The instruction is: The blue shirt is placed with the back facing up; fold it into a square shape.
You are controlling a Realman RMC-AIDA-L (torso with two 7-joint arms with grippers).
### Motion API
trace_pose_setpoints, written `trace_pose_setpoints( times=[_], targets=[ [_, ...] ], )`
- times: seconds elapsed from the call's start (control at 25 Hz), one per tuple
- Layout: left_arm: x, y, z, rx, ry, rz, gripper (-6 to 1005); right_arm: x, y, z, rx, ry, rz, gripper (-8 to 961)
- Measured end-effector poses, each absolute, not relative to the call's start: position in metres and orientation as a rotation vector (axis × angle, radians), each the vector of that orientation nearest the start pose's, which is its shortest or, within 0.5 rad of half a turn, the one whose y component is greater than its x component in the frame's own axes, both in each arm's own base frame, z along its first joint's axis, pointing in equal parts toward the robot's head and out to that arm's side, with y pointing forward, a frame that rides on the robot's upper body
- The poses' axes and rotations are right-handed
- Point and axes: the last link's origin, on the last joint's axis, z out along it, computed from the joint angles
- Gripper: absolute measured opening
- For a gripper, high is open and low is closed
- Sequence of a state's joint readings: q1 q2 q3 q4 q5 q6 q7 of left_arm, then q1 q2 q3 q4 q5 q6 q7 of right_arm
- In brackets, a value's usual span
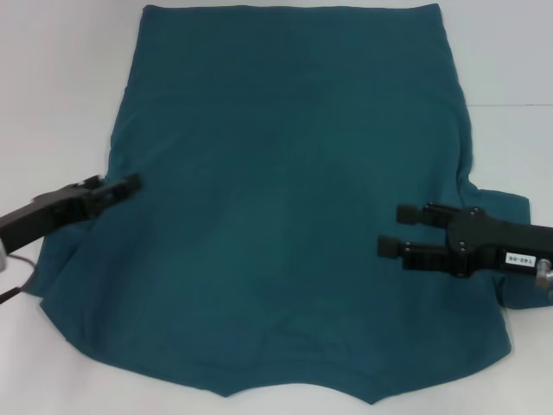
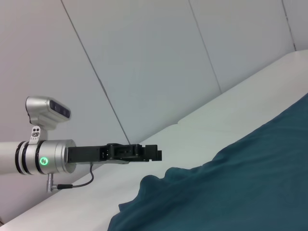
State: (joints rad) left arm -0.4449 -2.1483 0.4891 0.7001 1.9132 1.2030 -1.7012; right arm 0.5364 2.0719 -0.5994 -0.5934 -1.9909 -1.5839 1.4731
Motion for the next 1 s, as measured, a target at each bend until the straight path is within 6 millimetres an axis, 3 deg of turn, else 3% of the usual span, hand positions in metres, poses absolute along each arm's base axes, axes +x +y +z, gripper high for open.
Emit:
trace_pose_setpoints(
  times=[0.36, 1.0],
  targets=[
    [-0.357, 0.339, 0.034, -1.804, -1.334, -0.725, 883, 0.261, 0.333, 0.001, -2.656, 0.829, 0.831, 899],
    [-0.373, 0.323, 0.027, -1.801, -1.377, -0.628, 884, 0.261, 0.336, 0.003, -2.647, 0.820, 0.823, 900]
  ],
)
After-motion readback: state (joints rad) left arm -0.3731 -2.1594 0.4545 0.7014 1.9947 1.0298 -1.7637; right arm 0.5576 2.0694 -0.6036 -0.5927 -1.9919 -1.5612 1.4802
